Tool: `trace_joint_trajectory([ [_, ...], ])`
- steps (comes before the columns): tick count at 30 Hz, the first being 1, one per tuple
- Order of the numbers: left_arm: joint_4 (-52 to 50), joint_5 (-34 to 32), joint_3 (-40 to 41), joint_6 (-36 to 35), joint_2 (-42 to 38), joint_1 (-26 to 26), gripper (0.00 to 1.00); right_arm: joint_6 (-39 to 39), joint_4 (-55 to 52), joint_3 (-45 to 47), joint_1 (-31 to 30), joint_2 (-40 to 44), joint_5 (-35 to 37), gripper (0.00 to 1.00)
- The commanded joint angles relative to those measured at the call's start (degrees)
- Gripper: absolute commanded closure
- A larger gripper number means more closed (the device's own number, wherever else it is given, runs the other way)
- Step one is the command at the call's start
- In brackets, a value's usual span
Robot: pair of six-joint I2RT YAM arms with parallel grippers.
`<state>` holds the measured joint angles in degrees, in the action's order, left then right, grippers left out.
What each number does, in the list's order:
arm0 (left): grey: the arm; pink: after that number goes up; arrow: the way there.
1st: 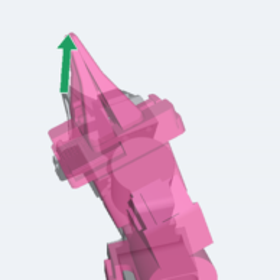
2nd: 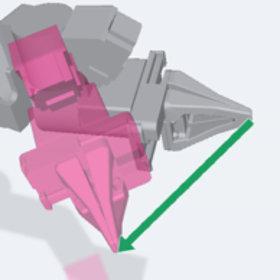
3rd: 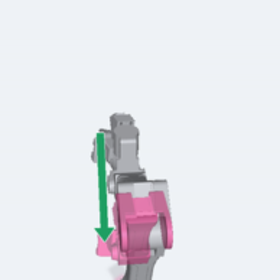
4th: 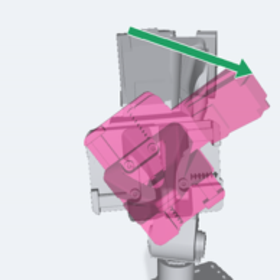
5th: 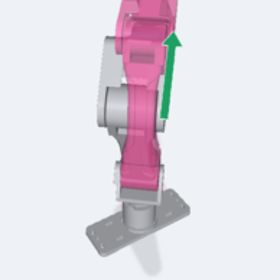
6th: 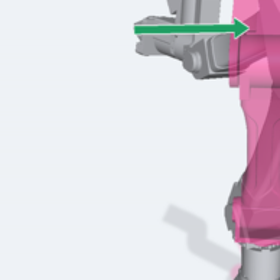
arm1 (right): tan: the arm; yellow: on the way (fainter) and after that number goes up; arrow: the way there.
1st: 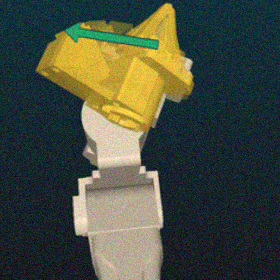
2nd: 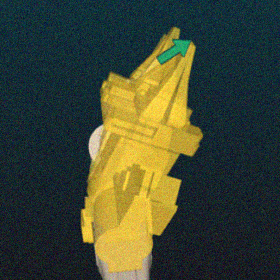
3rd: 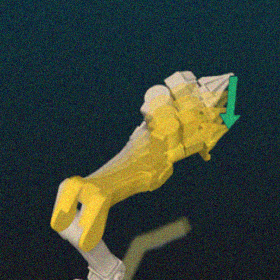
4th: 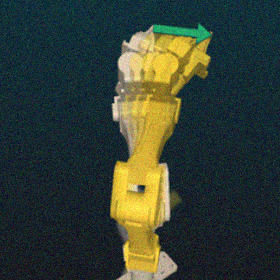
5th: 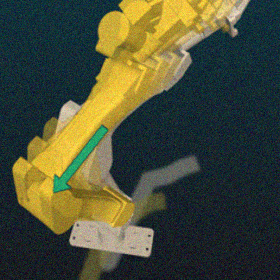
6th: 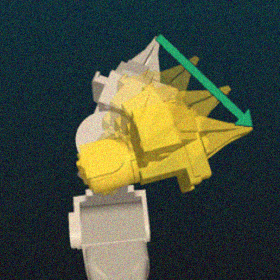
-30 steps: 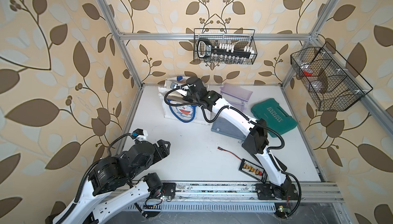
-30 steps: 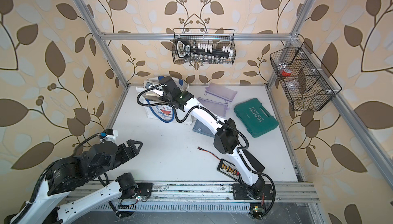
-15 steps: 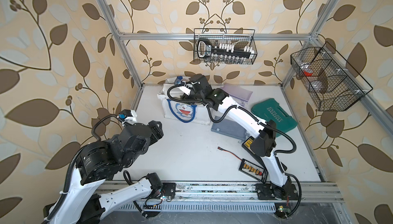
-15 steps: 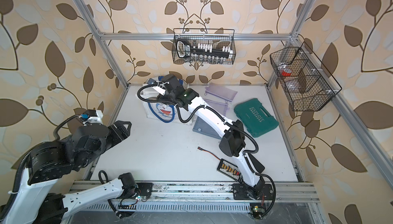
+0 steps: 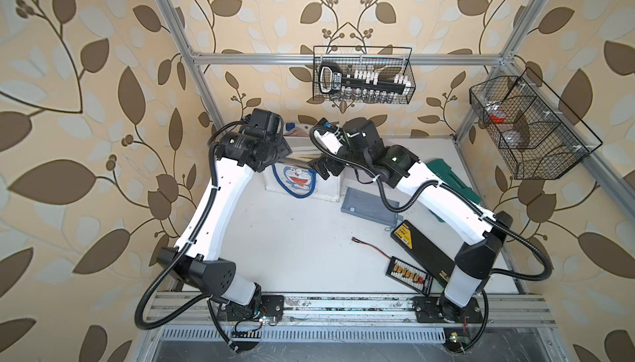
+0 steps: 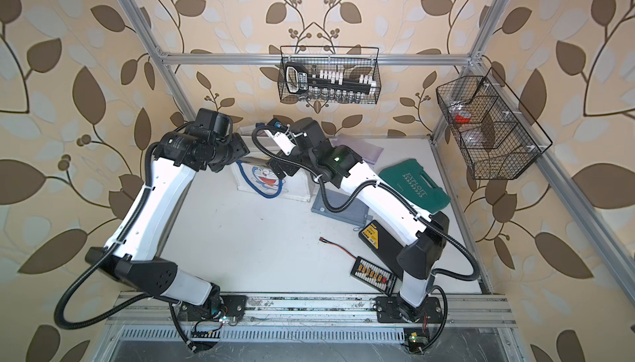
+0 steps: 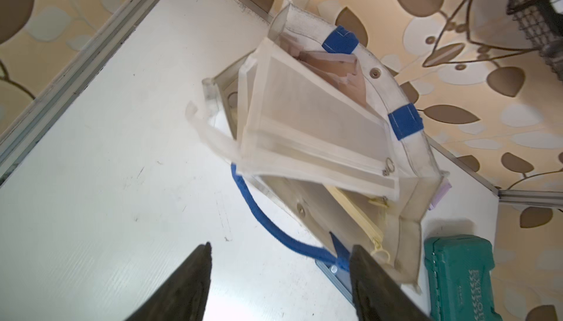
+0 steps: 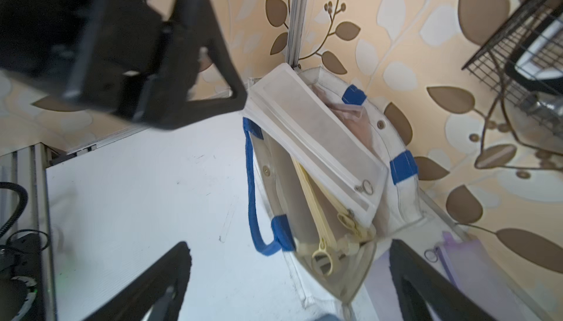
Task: Put the pencil pouch into the canvas bag
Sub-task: Adjust the pencil pouches in the canvas bag.
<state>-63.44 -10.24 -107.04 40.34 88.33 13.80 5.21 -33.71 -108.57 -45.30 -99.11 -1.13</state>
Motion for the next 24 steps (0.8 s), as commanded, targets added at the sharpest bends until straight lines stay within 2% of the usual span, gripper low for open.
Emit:
trace_joint_trajectory([
  [1,2.84,4.64,-2.23,-4.25,2.23,-4.01,0.28,-6.43,-2.25,4.41,0.41,7.41,-0.66,0.0],
  [6,5.93,5.49,-5.17,-6.38,9.56,-6.48,0.3,-8.89,-4.6,10.08,4.08,17.56,-0.58,0.0],
  [8,7.98,6.47,-5.78,-6.85,11.59,-6.67,0.36,-8.91,-6.71,10.31,5.42,20.05,-0.29,0.01],
  [11,11.6,9.15,-5.94,-7.24,14.28,-6.77,0.46,-8.58,-10.61,10.09,6.79,22.13,1.28,0.01],
  [15,13.93,11.2,-5.91,-7.44,17.06,-6.86,0.52,-8.55,-14.53,10.37,7.31,24.34,2.79,0.0],
  [19,19.44,17.54,-4.23,-7.35,19.25,-6.77,0.63,-9.2,-15.72,12.55,8.33,26.93,2.87,0.01],
  [24,14.85,17.71,-8.04,-9.61,23.54,-6.42,0.7,-8.62,-16.82,13.73,9.4,27.96,2.84,0.01],
])
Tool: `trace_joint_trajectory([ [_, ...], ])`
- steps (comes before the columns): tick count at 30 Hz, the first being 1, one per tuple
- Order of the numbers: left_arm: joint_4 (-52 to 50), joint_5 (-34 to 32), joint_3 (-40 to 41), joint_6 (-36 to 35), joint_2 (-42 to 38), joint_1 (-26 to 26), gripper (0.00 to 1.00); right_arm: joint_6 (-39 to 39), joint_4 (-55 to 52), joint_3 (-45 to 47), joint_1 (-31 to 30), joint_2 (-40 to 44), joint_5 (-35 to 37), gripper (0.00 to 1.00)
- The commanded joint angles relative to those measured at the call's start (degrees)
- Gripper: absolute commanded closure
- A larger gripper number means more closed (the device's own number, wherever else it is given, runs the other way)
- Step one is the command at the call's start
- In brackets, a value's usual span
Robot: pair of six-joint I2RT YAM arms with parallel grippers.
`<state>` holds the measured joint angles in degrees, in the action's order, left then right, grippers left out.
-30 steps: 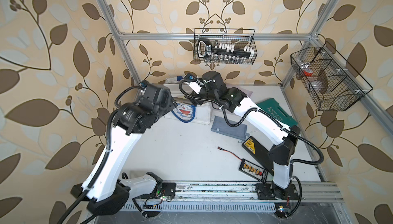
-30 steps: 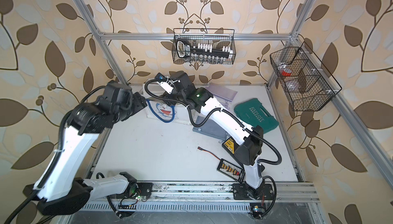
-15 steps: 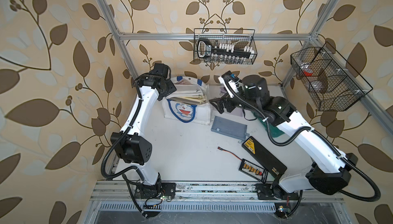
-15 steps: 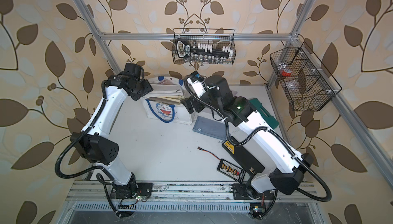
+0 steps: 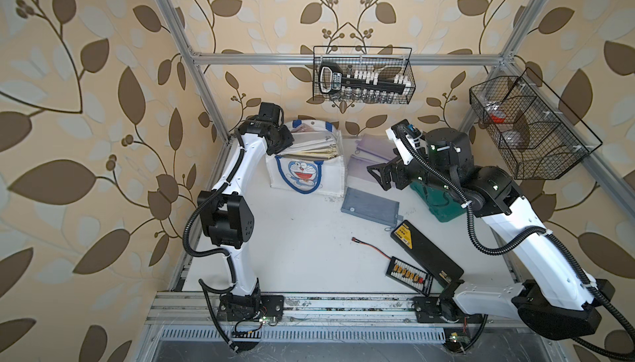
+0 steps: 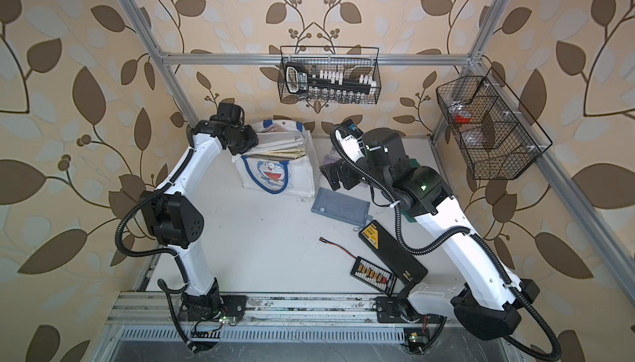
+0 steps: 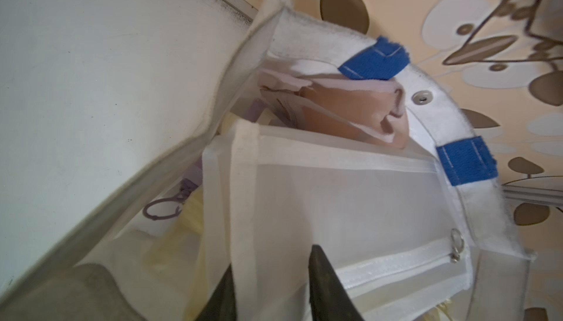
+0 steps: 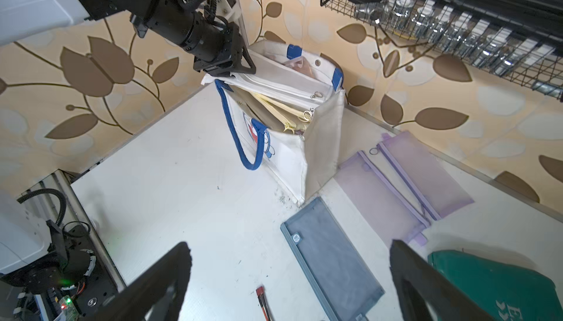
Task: Put the pencil pouch into the canvas bag
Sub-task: Adjust the pencil pouches in the canvas bag.
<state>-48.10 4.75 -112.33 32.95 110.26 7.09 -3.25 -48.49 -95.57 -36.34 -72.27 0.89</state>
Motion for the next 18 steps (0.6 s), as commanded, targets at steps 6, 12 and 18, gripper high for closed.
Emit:
trace_joint_trajectory([
  [6,-7.54,-2.52,-3.6,-4.98,2.08,0.2,0.71,0.83,-1.2,2.6,1.96,2.24,0.24,0.0],
  [12,-10.77,-5.09,-8.33,-8.69,-1.04,0.21,0.4,0.97,1.09,4.43,3.28,2.26,-1.72,0.01],
  [18,-12.72,-5.27,-12.07,-10.86,-2.86,1.02,0.32,0.61,1.45,4.59,3.37,1.87,-2.98,0.01],
])
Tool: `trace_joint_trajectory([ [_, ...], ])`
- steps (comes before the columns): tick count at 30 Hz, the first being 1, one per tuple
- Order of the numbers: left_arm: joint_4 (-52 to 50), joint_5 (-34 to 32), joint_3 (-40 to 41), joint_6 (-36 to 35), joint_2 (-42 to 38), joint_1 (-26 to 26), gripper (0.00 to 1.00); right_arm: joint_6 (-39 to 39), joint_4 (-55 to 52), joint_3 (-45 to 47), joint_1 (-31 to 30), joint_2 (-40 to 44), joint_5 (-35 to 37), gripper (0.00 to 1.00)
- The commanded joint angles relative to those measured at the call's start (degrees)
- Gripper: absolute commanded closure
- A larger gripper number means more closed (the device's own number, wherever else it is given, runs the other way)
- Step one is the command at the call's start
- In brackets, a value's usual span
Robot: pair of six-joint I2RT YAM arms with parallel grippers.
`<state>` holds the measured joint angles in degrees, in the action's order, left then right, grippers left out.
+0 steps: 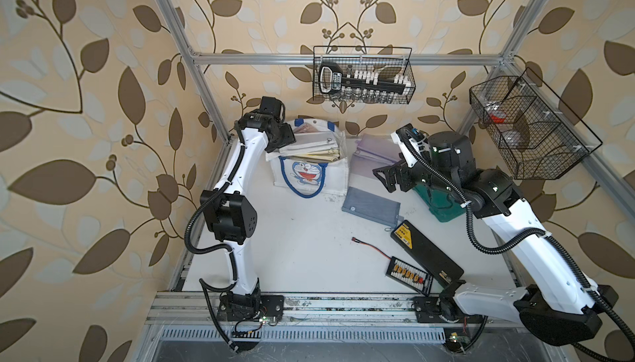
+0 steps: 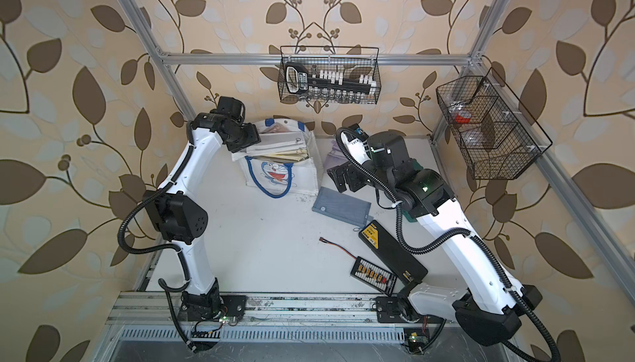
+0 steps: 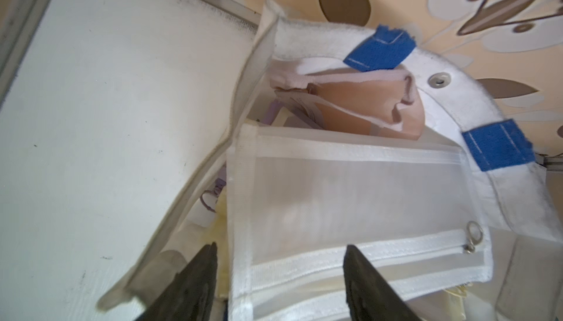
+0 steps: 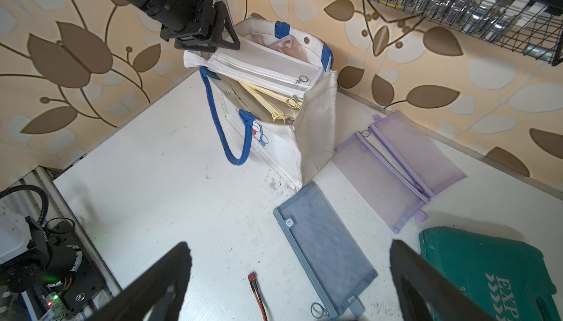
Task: Put the pencil pouch into the canvas bag
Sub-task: Adjust the pencil pouches in the canvas bag.
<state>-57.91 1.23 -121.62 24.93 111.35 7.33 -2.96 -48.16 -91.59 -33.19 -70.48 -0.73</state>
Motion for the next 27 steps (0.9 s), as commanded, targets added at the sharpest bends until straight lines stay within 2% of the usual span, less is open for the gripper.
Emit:
trace_joint_trajectory([
  [1,-3.65,-3.23,-3.2,-3.04,-4.19,1.2,0.32,0.19,1.07,0.78,0.23,0.16,-1.46,0.01],
  [7,-3.99,-10.67,-5.37,-5.49,-3.73,6.19,0.34,0.03,0.78,2.11,0.16,0.48,-1.51,0.01],
  [10,-2.16,-8.0,-6.28,-4.72,-0.87,6.98,0.36,0.05,1.03,2.29,0.22,-0.05,-1.77,0.01],
  [17,-0.09,-6.18,-7.14,-3.55,7.56,7.28,0.36,-0.02,1.53,3.87,0.22,0.48,-1.05,0.01],
  [27,0.72,-7.34,-3.02,-4.37,13.26,7.64,0.36,-1.65,4.12,12.23,2.07,2.89,-1.52,0.01],
])
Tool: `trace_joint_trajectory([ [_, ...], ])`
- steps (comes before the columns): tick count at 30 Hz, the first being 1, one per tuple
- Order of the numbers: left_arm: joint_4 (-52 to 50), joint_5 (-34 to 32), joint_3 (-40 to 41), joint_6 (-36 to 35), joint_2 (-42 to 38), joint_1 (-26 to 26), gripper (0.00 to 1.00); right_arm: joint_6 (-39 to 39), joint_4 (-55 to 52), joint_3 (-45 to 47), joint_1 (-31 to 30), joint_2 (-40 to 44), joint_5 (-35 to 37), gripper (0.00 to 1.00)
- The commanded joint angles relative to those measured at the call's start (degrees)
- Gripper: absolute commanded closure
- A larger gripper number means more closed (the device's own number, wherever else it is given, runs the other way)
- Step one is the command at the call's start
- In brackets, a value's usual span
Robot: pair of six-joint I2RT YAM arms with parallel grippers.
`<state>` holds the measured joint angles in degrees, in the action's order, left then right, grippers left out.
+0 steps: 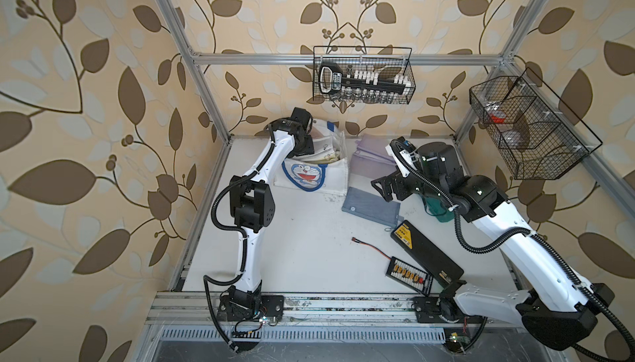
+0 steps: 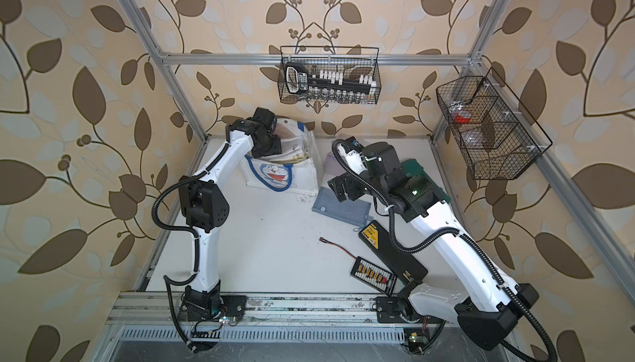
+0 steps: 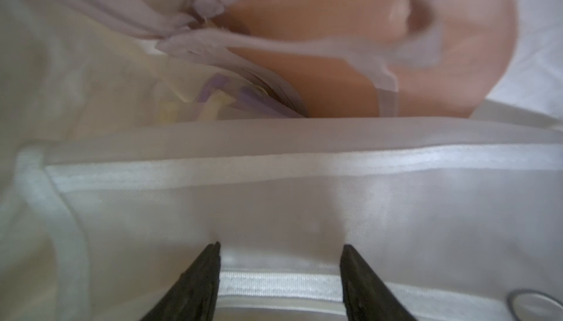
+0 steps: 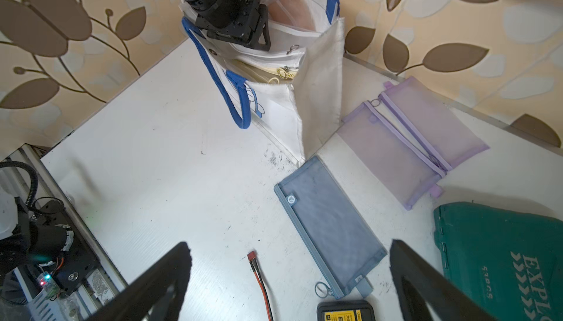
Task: Put the pencil pouch into the canvas bag
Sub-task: Adjust the pencil pouches in the canvas bag, then move the pencil pouch to the center of the board.
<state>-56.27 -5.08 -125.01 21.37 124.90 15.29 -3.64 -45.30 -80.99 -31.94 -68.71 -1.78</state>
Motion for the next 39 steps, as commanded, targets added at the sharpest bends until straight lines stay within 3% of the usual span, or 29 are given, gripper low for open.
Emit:
trace_joint_trajectory([
  [1,-0.95,-1.16,0.53,-0.89,-0.36,-0.32,0.37,-1.3,1.41,2.33,1.5,0.99,-0.9,0.01],
  [7,-1.76,-0.85,-2.1,-2.23,-2.67,-0.3,0.35,-3.61,0.96,5.15,8.9,-1.41,-5.41,0.01],
  [15,-5.07,3.13,-5.16,-3.0,-10.51,1.59,0.1,-1.0,4.42,11.49,16.63,-9.1,-10.5,0.01],
  [20,-7.13,3.01,-1.96,-3.21,-18.45,4.42,0.07,-0.42,7.77,10.47,18.64,-17.75,-13.18,0.01],
  [24,-5.02,6.59,8.04,-2.81,-28.24,8.61,0.07,-0.15,9.44,6.56,19.65,-26.82,-14.67,0.01],
  [29,-1.31,17.25,26.73,-0.73,-41.68,13.38,0.07,-0.88,10.65,1.16,21.08,-36.95,-16.24,0.01],
  [32,2.97,22.36,39.58,4.89,-52.38,15.6,0.07,-1.76,11.41,-0.78,21.33,-41.36,-17.63,0.01],
  [39,11.02,23.07,62.26,19.97,-68.0,19.63,0.08,-2.68,13.12,2.39,21.33,-42.83,-21.21,0.02],
])
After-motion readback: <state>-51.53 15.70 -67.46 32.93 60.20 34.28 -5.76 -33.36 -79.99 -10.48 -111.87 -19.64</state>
